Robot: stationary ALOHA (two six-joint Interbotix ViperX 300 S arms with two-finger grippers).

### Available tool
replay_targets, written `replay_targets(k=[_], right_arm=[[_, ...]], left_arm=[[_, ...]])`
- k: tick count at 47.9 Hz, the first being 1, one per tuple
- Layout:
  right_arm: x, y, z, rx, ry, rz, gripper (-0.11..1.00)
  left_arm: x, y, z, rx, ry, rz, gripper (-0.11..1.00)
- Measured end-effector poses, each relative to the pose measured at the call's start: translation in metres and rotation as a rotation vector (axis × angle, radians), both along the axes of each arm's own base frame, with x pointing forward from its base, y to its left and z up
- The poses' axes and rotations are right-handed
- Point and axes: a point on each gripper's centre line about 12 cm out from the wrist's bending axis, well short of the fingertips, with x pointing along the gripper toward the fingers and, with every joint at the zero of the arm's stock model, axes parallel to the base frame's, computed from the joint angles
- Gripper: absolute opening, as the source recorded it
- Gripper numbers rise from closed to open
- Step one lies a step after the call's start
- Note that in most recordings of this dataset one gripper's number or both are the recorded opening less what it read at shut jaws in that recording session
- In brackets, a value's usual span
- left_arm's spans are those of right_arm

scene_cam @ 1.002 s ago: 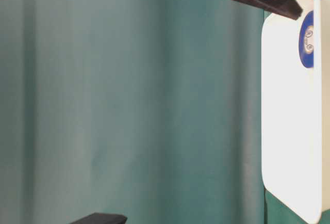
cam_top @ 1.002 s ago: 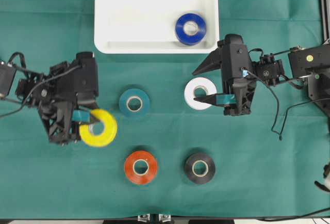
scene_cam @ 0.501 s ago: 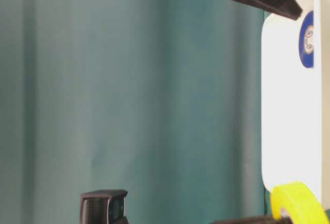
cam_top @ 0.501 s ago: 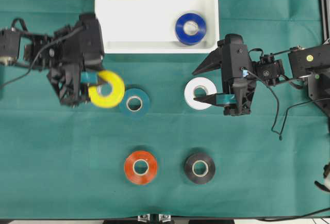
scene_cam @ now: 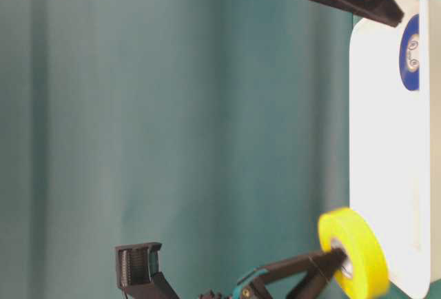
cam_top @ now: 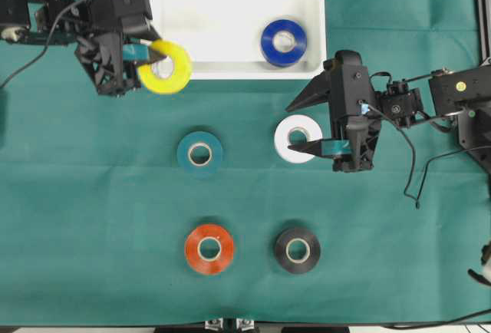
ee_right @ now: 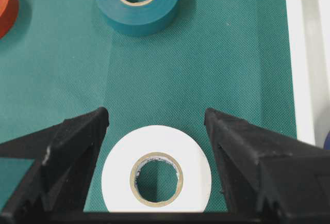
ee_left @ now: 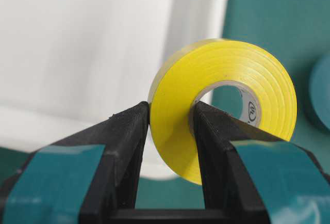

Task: Put the tape alternately from left to right into the white case.
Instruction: 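Lift the yellow roll with the left gripper and carry it to the tray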

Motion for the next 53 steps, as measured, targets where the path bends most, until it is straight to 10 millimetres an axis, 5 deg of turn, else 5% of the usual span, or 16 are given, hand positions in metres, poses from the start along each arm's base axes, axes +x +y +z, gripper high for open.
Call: replay_targets(k=[17,31,53], right_arm=[[0.000,0.001,0.000,0.000,-0.001,0.002,0.81],[0.001,0.001,0.000,0.000,-0.001,0.002,0.81],[0.001,0.000,0.001,0.000,-0.003,0.000,0.81]], left_arm=[[-0.004,0.022,-0.003,0.057,-0.059,0.034,-0.02],[0.013,0.028,-0.036,0.041,0.027,0.024,-0.02],[0.023,0.047,-0.056,0.025,0.079,0.063,-0.02]])
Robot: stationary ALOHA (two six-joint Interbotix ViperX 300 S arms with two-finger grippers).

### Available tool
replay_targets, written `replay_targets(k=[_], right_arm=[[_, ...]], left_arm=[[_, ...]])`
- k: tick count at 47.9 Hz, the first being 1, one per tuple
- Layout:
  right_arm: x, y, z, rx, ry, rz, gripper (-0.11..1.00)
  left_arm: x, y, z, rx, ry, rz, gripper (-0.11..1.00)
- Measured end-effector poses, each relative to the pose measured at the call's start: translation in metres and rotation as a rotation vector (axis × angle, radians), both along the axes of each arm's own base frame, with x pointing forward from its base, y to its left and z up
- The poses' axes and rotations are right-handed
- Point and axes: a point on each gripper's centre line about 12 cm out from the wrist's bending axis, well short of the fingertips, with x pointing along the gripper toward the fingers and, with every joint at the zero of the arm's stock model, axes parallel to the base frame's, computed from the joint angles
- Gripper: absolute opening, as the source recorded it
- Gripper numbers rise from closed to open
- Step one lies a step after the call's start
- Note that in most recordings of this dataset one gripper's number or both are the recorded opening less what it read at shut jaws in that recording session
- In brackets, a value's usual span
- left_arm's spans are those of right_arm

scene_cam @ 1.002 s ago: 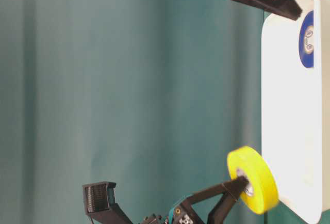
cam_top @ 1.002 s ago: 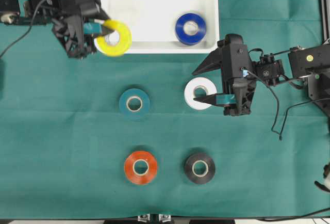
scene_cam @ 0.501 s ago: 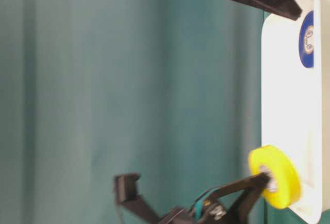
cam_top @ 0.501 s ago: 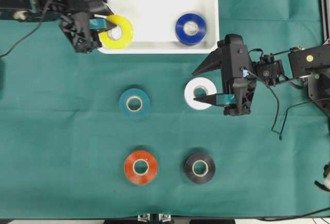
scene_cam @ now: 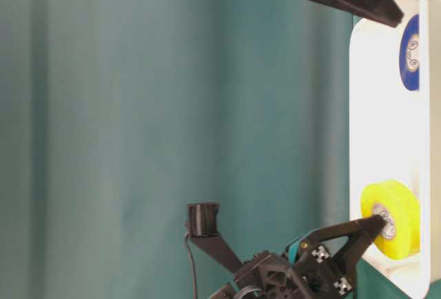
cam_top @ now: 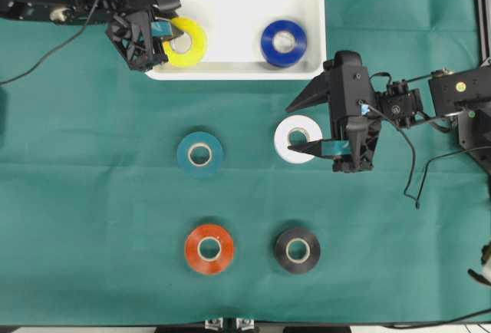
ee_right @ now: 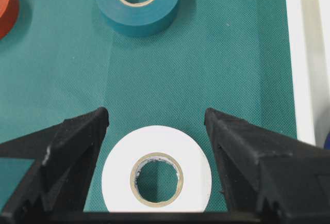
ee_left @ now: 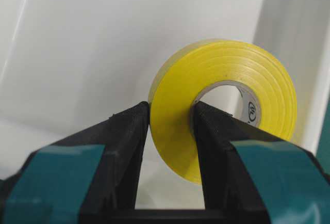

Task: Put the tape alternately from left to right into the white case.
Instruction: 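Lift the yellow roll with the left gripper and carry it to the tray, then release the yellow roll in the tray and withdraw the left gripper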

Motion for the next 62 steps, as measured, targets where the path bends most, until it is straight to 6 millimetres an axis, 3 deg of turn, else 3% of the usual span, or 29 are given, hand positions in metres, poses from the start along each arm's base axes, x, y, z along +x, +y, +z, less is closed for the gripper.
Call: replay_targets(k=[21,27,36,62], right_arm=[[0.000,0.001,-0.004,-0.002,0.012,0.003,0.81],[0.000,0.000,-0.004,-0.001,0.012,0.002,0.81],[0.000,0.001,-0.004,-0.002,0.014,0.003,0.81],[0.000,0.000,-0.004,-0.001,0.014,0.002,0.81]], left_arm=[[0.003,0.005,-0.005,-0.004,0.015,0.010,0.00],[0.003,0.005,-0.005,-0.005,0.018,0.008,0.22],[0.001,0.005,0.001,-0.001,0.008,0.010,0.74],[-0.007,-0.003,0.012,-0.001,-0.004,0.000,0.70]])
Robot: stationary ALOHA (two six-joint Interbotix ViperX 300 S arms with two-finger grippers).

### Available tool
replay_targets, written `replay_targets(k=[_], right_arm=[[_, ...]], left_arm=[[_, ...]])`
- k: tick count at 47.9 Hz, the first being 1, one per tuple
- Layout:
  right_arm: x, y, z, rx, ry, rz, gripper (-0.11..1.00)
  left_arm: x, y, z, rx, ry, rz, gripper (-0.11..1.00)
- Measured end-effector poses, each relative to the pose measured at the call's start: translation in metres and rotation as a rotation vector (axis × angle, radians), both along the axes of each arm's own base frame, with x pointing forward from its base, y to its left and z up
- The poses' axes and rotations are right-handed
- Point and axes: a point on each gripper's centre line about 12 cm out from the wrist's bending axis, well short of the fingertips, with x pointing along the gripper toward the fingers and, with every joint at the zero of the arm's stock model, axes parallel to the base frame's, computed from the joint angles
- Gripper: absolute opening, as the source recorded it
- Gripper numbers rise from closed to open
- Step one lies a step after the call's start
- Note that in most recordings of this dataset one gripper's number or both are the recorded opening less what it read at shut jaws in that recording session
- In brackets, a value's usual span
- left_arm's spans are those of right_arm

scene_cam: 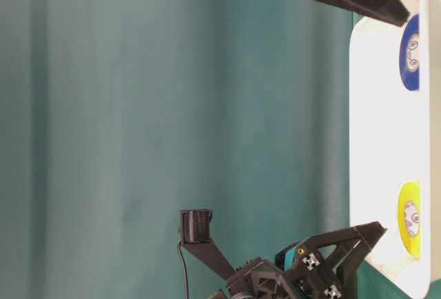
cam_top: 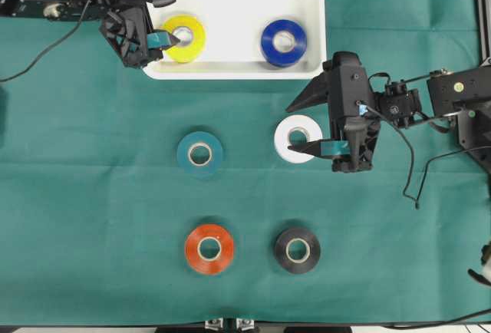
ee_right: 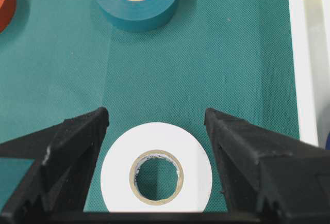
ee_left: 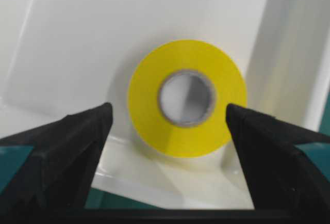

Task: Put the tape alternately from left to right into the white case.
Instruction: 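Release the yellow roll in the tray and withdraw the left gripper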

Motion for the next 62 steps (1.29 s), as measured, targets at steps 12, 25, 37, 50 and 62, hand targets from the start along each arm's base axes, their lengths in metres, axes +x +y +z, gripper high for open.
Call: replay_targets(k=[12,25,37,50,62], right_arm=[[0.000,0.000,0.001,-0.001,-0.003,0.001,0.81],[0.000,0.000,0.000,-0.001,0.000,0.001,0.81],[0.000,0.000,0.000,0.000,0.000,0.000,0.81],[0.000,0.000,0.000,0.000,0.000,0.000,0.81],[0.000,0.000,0.000,-0.001,0.000,0.000,0.81]], left_arm=[[-0.001,-0.023,0.011,-0.002,-0.007,-0.059,0.70],[-0.011,-0.064,0.022,-0.002,-0.017,-0.169,0.70],[-0.019,-0.092,0.031,-0.008,-0.047,-0.239,0.70],[-0.020,-0.112,0.030,-0.034,-0.064,-0.273,0.70],[-0.018,-0.130,0.032,-0.066,-0.104,-0.289,0.69]])
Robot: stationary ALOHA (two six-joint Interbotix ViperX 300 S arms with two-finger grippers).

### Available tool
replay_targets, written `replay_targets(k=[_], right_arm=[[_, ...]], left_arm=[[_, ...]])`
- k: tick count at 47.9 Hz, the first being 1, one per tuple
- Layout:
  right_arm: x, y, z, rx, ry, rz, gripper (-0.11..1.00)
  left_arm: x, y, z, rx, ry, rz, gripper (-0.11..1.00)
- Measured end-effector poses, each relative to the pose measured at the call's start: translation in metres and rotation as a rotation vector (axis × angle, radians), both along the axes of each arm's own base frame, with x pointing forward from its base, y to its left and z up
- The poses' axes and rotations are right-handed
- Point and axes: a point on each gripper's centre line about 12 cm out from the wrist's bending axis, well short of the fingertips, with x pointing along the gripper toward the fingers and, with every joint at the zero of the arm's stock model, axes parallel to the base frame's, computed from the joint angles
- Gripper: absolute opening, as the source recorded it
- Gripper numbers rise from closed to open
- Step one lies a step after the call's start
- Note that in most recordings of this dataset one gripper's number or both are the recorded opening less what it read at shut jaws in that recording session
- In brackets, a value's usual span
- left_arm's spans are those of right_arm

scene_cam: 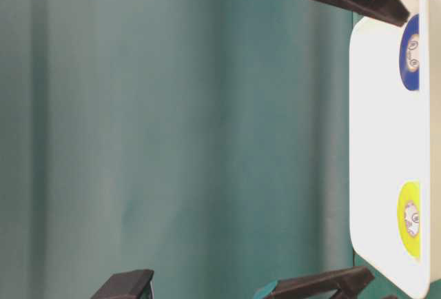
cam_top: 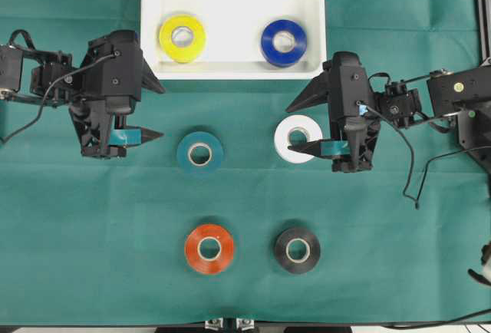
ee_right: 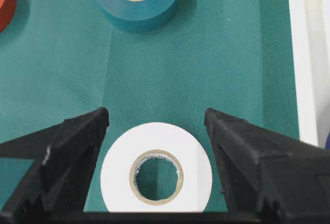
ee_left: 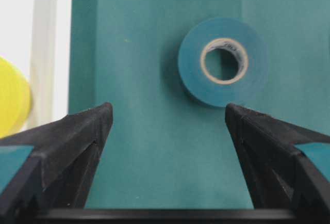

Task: Put the tape alternately from left to right into the white case.
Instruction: 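Release the yellow roll in the tray and withdraw the left gripper, then lower the right gripper into the white roll's hole and grip it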

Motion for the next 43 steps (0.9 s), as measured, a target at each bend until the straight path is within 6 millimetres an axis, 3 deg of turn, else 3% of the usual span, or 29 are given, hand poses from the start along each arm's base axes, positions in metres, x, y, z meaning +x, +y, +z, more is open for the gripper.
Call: replay_targets(k=[17,23,43], right_arm=[[0.000,0.002,0.000,0.007,0.001,0.000,0.81],[-0.001,0.012,0.000,0.032,0.008,0.014,0.81],[-0.015,0.022,-0.018,0.119,0.151,-0.064,0.81]], left_arm=[[-0.001,-0.001,-0.002,-0.003,-0.001,0.000,0.69],[-0.002,-0.001,-0.003,-0.004,0.000,0.001,0.69],[0.000,-0.001,-0.001,-0.002,-0.020,0.000,0.69]])
